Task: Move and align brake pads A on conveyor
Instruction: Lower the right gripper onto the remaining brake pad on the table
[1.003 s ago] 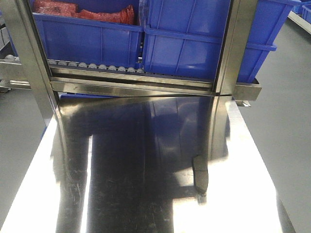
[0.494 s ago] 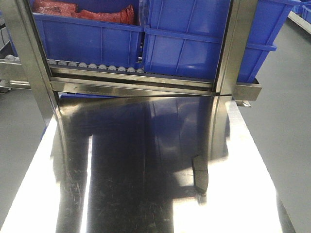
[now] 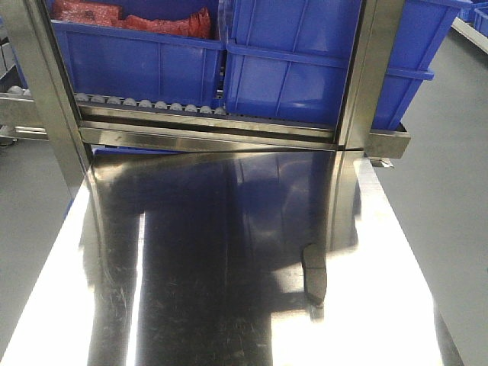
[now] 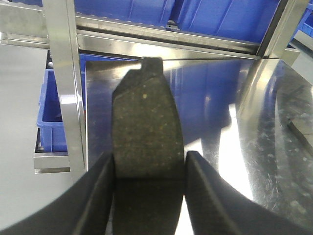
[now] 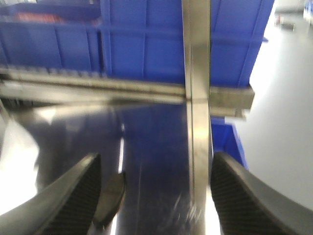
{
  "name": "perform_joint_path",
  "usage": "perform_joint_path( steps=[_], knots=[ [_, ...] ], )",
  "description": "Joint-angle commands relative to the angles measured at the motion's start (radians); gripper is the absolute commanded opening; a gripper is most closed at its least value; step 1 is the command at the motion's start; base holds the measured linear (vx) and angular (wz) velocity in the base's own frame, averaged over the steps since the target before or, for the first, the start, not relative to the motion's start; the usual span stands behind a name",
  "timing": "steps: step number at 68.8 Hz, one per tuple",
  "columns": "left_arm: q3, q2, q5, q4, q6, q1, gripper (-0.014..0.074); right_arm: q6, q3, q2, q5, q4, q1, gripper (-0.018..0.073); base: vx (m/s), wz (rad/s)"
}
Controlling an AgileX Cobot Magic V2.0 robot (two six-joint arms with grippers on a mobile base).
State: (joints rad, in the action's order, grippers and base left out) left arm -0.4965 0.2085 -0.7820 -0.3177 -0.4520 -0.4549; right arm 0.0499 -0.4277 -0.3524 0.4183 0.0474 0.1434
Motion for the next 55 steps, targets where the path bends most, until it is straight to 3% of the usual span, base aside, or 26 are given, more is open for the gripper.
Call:
perform_joint_path(
  steps=[1, 23, 36, 43, 55],
  knots=[
    [-0.026, 0.012, 0.087, -0.021, 0.000, -0.004, -0.0006, 0.004, -0.084, -0.186, -0.060, 0.005, -0.002, 0.0449, 0.00, 0.00],
    [-0.026, 0.012, 0.087, -0.021, 0.000, -0.004, -0.0006, 0.004, -0.404, -0.789, 0.177, 0.013, -0.002, 0.0449, 0.00, 0.00],
    [-0.026, 0.012, 0.087, -0.021, 0.000, -0.004, -0.0006, 0.001, -0.515, -1.005, 0.251, 0.039, -0.002, 0.0449, 0.00, 0.00],
    [-0.026, 0.012, 0.087, -0.021, 0.000, -0.004, -0.0006, -0.059, -0.586, -1.097, 0.325, 0.087, 0.002, 0.0449, 0.00, 0.00],
    [-0.026, 0.012, 0.087, -0.020, 0.000, -0.004, -0.0006, -0.073, -0.690, -1.190, 0.348, 0.085, 0.102, 0.0449, 0.00, 0.00]
  ],
)
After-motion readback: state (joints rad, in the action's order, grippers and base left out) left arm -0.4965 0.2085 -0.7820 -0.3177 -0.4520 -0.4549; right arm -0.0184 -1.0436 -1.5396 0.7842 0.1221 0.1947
